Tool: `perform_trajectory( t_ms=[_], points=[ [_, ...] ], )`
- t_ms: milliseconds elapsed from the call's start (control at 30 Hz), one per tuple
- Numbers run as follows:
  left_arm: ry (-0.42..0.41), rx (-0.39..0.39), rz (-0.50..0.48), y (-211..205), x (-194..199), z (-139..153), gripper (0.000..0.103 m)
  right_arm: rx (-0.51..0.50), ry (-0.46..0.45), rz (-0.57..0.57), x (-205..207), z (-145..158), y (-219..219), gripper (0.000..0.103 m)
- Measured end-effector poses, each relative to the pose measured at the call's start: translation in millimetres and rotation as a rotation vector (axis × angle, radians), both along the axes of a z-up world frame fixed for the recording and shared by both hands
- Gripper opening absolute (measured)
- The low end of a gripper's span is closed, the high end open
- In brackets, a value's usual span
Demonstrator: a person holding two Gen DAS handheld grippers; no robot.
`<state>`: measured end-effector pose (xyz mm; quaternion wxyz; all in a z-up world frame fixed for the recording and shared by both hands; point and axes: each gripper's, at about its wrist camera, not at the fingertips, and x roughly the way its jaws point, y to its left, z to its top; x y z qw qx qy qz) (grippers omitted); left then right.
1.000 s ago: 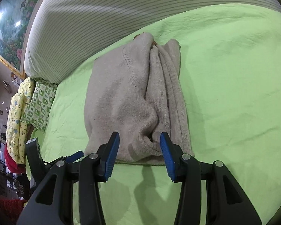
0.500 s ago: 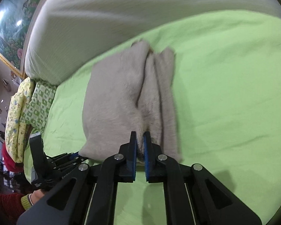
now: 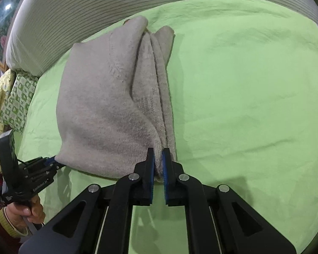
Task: Fold small clothes
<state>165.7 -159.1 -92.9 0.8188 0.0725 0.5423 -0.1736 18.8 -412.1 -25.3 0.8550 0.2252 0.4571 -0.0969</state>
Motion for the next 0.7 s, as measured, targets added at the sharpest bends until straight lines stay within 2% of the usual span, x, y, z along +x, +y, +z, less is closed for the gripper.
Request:
perform_trajectory(
  t_ms=[67, 133, 200, 233, 267, 400, 533, 633, 700],
  points=[
    [0.01, -0.01, -0.003, -0.2, 1.5, 2.9, 0.019, 0.037, -0.017, -0.013, -0.1, 8.1, -0.9, 0.013],
    [0.02, -0.018, -0.01, 1.7, 2.9, 6.8, 0.022, 0.028, -0.026, -0.021, -1.5, 16.1, -1.5, 0.022],
    [0.028, -0.033, -0.019, 3.9, 0.5, 12.2, 0.033, 0.013, -0.044, -0.03, -4.3, 26.8, 0.0, 0.028],
    [0.027, -0.043, -0.018, 6.6, -1.3, 16.3, 0.042, 0.014, -0.06, -0.036, -6.0, 32.2, 0.0, 0.03],
    [0.023, -0.052, -0.016, 9.7, -3.4, 21.2, 0.045, 0.018, -0.078, -0.046, -6.8, 38.2, -0.6, 0.036],
    [0.013, -0.075, -0.002, 17.2, -5.9, 38.7, 0.046, 0.017, -0.132, -0.053, -2.2, 55.1, -0.7, 0.039],
    [0.001, -0.103, 0.066, 26.3, 1.2, 47.8, 0.055, 0.003, -0.148, -0.051, 23.3, 60.6, -2.2, 0.041],
    [0.003, -0.129, 0.126, 32.2, 15.3, 54.0, 0.056, -0.011, -0.154, -0.049, 47.1, 60.4, 0.2, 0.055],
    [0.005, -0.146, 0.167, 36.4, 24.8, 59.9, 0.058, -0.039, -0.153, -0.033, 58.4, 59.7, 4.2, 0.056]
  ],
)
